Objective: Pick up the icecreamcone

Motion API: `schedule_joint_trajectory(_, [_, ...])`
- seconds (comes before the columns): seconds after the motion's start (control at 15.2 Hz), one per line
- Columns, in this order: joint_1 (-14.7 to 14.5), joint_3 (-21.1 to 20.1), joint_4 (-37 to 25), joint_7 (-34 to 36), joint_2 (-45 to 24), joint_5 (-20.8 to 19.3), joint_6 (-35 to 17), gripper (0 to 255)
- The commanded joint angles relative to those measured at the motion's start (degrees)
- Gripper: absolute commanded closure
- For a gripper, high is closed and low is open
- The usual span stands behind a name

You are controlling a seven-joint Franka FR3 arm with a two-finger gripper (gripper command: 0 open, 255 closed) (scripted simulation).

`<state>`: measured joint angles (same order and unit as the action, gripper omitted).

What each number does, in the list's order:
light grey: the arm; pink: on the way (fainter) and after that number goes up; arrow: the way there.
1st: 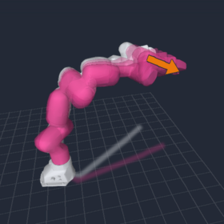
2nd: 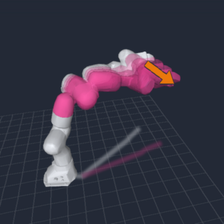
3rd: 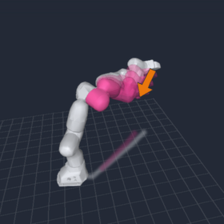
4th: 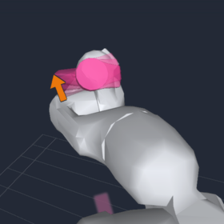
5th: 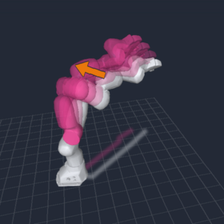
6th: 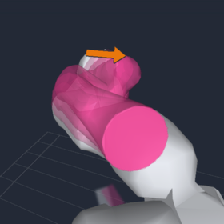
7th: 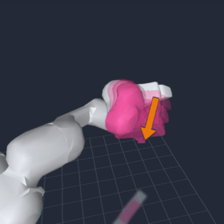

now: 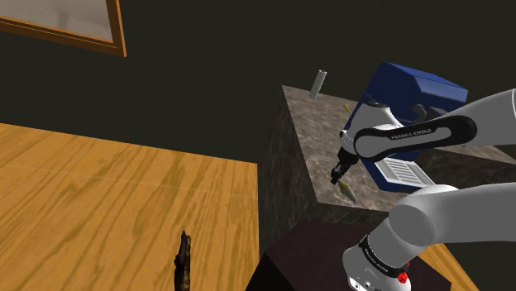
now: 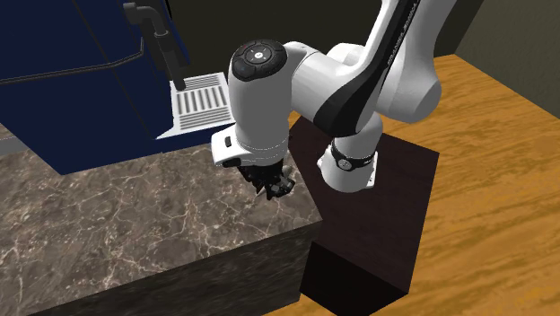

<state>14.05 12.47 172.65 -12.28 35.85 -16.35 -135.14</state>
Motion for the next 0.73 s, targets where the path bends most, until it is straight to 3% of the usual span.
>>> schedule_joint_trajectory(0.0, [0.0, 0.0, 0.0, 0.0, 0.0, 0.0, 0.0, 255])
schedule_joint_trajectory(0.33, [-0.1, -0.1, -0.1, 0.1, -0.3, 0.1, -0.2, 255])
schedule_joint_trajectory(0.66, [-0.5, -0.6, -1.9, -0.5, 4.1, 1.1, 6.0, 255])
